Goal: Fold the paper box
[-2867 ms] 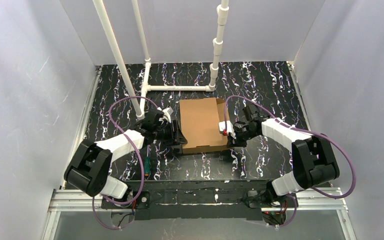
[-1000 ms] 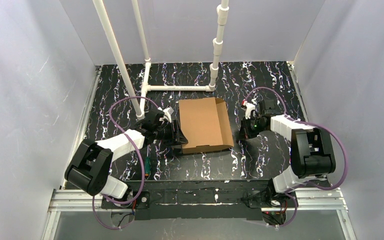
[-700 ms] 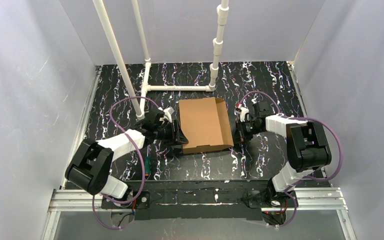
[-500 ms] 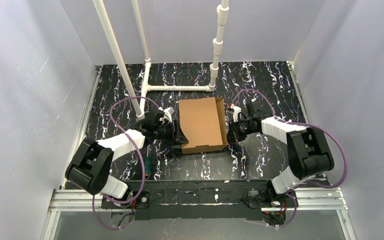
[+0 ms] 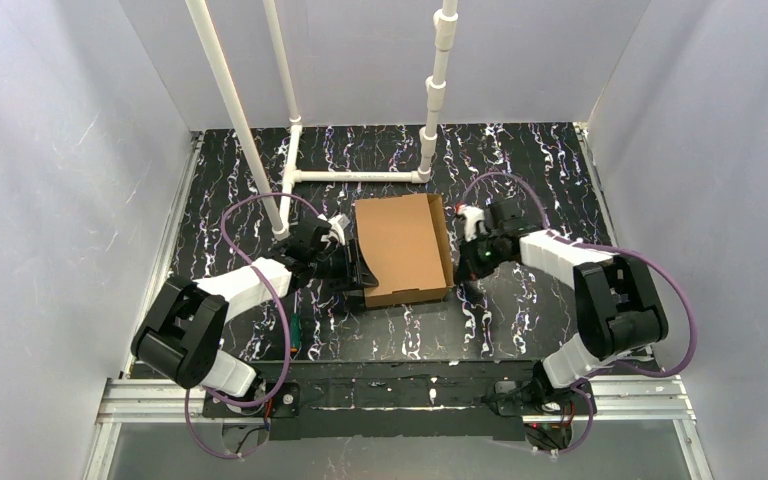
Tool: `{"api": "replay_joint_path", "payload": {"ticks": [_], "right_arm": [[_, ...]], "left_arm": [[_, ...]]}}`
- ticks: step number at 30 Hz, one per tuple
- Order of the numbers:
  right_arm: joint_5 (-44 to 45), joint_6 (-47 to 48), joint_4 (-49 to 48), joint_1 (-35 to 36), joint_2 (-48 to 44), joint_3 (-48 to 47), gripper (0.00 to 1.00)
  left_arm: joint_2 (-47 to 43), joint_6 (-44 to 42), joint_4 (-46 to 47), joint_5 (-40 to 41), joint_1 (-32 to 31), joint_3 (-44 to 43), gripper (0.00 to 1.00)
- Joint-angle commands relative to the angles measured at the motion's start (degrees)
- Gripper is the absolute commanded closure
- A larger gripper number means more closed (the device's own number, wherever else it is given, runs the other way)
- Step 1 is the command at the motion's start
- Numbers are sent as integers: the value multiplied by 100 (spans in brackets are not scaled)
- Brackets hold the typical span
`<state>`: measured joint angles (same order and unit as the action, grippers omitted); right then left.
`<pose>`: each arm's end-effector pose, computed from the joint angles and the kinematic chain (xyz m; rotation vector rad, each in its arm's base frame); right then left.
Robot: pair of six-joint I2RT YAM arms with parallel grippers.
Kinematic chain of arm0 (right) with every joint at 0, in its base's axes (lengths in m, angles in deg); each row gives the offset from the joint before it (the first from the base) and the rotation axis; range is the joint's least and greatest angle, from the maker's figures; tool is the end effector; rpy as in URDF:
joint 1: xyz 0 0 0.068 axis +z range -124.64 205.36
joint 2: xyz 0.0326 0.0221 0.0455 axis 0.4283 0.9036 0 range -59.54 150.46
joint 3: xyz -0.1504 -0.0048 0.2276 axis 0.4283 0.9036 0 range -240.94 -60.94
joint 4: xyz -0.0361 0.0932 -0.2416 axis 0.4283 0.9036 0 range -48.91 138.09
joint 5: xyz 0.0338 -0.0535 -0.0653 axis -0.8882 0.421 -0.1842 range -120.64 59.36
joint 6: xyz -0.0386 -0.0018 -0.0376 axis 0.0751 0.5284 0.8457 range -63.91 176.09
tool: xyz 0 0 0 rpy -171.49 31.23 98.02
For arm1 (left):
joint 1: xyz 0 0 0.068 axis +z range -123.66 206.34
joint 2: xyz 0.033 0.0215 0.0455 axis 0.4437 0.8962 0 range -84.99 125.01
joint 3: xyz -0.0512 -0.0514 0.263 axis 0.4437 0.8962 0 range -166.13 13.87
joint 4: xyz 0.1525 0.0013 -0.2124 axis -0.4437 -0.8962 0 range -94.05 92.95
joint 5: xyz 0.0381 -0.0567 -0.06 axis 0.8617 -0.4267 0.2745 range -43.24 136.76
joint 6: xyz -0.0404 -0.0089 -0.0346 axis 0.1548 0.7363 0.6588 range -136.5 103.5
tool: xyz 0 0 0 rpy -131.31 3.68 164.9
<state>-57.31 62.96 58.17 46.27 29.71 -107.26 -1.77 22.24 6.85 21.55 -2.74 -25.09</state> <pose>0.2650 0.1184 0.1629 -0.7832 2.4803 0.6958 0.2436 -0.1527 0.1789 0.0460 2.4502 -1.0813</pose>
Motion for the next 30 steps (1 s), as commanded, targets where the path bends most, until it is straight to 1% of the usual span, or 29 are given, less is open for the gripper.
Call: {"api": "replay_joint_path", "payload": {"ticks": [1, 4, 6, 7, 9, 11, 13, 15, 19, 24, 26, 29, 30], "right_arm": [[119, 244, -14, -1086, -118, -430, 99], [470, 419, -269, -1379, 98, -812, 99], [458, 384, -490, -1396, 440, -1193, 98], [401, 271, -625, -1396, 685, -1417, 95], [226, -156, -1010, -1390, 1224, -1831, 94], [112, -607, -1335, -1282, 1791, -2278, 94], [365, -770, -1356, -1004, 2280, -2770, 94], [739, -959, -1585, -751, 2605, -3032, 95], [1197, -1178, -1655, -455, 3159, -3516, 95], [1320, -1095, -1939, -270, 3384, -3616, 96], [1257, -996, -1956, -168, 3400, -3618, 96], [1034, -718, -2159, 63, 3305, -3446, 96], [945, -480, -2209, 147, 3256, -3378, 96]], "left_arm": [[-104, -153, -545, 283, -33, 11, 52], [-299, -180, -672, 229, 188, -17, 48], [-392, -195, -768, 264, 315, -110, 40], [-413, -207, -812, 297, 368, -183, 37], [-348, -218, -898, 354, 458, -382, 31], [-143, -192, -958, 387, 548, -653, 28], [63, -132, -922, 421, 643, -936, 26], [275, -60, -811, 505, 715, -1149, 23], [890, -28, -801, 701, 806, -1664, 23], [1466, -119, -851, 868, 806, -2019, 23], [1629, -161, -794, 753, 807, -2070, 24], [1882, -265, -761, 409, 797, -2202, 31], [1950, -305, -767, 291, 787, -2244, 32]]}}
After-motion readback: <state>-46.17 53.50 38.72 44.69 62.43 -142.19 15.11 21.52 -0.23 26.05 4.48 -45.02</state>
